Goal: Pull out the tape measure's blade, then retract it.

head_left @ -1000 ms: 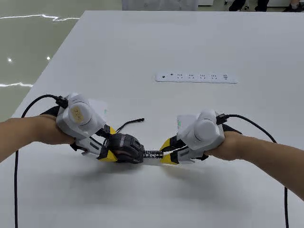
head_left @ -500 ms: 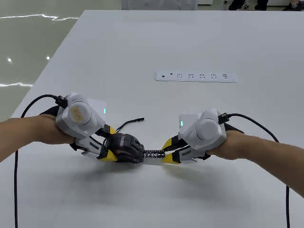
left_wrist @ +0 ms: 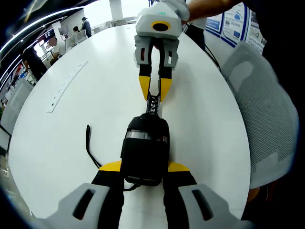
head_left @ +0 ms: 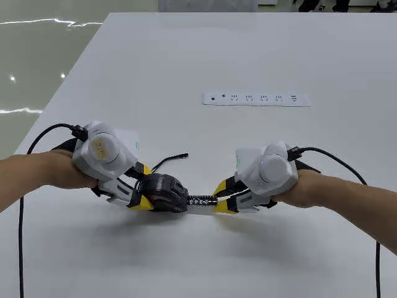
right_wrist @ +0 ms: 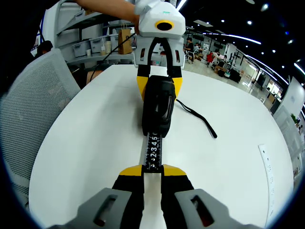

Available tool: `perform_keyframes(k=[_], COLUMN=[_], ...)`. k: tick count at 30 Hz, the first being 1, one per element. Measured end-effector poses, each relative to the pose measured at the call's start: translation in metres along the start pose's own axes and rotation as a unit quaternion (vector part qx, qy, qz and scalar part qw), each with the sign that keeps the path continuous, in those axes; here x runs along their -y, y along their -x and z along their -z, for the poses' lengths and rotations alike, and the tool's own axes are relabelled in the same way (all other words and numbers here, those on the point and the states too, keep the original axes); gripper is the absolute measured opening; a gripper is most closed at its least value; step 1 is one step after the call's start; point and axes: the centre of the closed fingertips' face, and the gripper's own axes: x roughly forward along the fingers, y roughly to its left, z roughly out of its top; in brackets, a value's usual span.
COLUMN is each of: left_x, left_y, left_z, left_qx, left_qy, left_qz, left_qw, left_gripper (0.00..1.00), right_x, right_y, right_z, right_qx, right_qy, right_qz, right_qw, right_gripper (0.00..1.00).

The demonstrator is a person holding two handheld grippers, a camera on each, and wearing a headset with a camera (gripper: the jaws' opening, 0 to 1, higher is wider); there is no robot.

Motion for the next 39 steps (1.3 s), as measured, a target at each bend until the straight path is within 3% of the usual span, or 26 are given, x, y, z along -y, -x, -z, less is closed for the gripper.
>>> perform_keyframes(k=[39], left_x=[0.0008], left_y=[-0.0005], left_z=[-0.0018], left_qx=[0.000], left_qy=[-0.001], left_qz=[-0.001], left_qw=[1.0000], left_gripper=[0.26], right_x=[-0.0017], right_y=[0.0069], right_z=[0.0079], right_qx=[-0.002], right_qy=[-0.003], right_qz=[0.000], right_qw=[1.0000], right_gripper=[0.11])
